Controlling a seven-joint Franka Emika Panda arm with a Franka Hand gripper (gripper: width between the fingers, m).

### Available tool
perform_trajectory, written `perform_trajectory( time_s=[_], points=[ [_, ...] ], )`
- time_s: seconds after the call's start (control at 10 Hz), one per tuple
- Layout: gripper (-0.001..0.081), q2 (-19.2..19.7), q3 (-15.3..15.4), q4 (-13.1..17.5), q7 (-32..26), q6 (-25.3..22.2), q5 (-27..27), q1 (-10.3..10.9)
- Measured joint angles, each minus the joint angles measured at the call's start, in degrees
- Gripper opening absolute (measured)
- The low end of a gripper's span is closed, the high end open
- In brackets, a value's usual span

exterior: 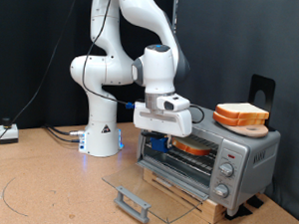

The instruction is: Make a piece of toast with the oven

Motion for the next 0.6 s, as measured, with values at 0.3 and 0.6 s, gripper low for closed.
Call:
perform_trajectory(
  time_s=[0.3, 0.6],
  points=[
    [0.0391, -1.69, -6.30, 1.66, -6.60, -6.07, 0.55, -1.14],
    [0.0391, -3.25, -10.38, 3.38, -9.55, -11.14, -0.82, -4.26]
  ],
)
